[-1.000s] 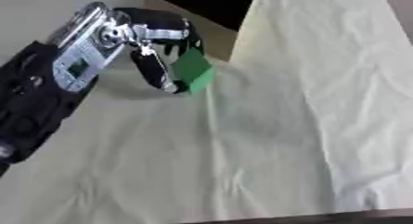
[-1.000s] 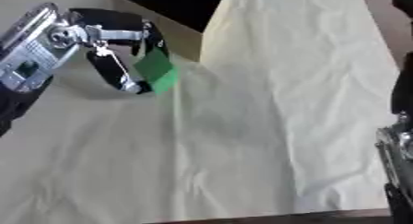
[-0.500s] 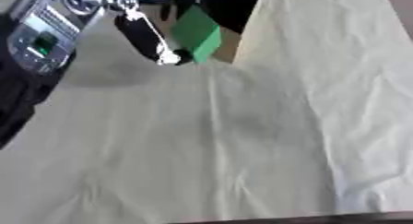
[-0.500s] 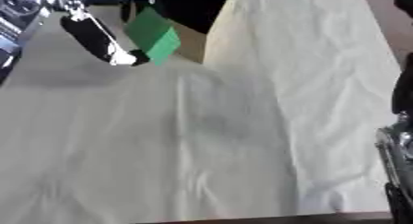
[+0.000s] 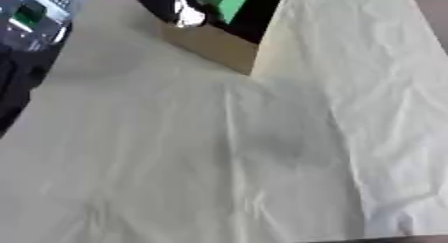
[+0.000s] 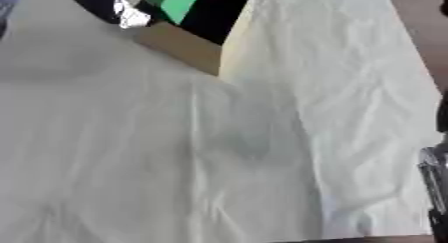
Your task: Pick up objects on the table and place them in the box.
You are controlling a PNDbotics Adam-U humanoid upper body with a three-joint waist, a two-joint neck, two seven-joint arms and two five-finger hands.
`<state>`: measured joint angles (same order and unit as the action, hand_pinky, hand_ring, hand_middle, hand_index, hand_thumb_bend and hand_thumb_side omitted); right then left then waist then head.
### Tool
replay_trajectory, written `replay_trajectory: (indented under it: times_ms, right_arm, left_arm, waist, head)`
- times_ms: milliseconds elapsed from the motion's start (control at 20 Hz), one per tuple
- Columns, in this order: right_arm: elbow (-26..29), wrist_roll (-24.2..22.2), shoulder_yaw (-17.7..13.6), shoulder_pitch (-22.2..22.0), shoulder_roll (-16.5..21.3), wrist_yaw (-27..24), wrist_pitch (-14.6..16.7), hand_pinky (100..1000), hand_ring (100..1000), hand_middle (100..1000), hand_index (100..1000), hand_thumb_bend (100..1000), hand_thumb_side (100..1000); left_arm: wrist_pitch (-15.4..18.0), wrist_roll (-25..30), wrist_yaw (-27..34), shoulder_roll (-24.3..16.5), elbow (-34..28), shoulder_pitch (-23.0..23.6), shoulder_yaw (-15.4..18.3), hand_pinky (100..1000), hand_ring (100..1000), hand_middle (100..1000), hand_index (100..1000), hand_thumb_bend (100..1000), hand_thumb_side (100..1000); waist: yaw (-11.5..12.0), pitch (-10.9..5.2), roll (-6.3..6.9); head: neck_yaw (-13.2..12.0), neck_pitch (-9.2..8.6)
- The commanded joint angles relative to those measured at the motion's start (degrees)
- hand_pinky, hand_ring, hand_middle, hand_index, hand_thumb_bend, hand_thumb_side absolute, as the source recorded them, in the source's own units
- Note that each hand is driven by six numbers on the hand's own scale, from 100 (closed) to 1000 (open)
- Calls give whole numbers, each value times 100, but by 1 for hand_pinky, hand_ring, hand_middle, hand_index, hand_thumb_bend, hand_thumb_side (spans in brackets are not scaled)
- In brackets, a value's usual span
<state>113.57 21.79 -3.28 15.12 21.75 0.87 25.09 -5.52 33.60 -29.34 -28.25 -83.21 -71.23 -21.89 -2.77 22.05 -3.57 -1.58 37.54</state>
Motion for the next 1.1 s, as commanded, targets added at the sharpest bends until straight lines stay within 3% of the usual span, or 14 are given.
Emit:
replay_trajectory:
  times_ms: [50, 500, 1100]
  right_arm:
    - [102, -15, -29, 99, 143, -35, 21, 775, 741, 608, 829, 100, 863]
    - [102, -43, -13, 230, 44, -81, 70, 775, 739, 604, 828, 100, 871]
    - [102, -102, 55, 380, -97, -150, 32, 775, 735, 598, 826, 100, 886]
  left_arm:
    - [71, -332, -186, 73, 338, -219, 162, 506, 561, 612, 645, 100, 142]
    - [374, -1036, -947, 318, 1365, -307, 354, 509, 564, 612, 644, 100, 147]
    - [813, -1683, -1242, 586, 1866, -577, 457, 501, 560, 612, 643, 100, 158]
  waist:
    - [-56, -65, 19]
    - [-133, 208, -72]
    - [-327, 543, -97]
  head:
    - [-125, -194]
    - [-413, -503]
    - [-601, -847]
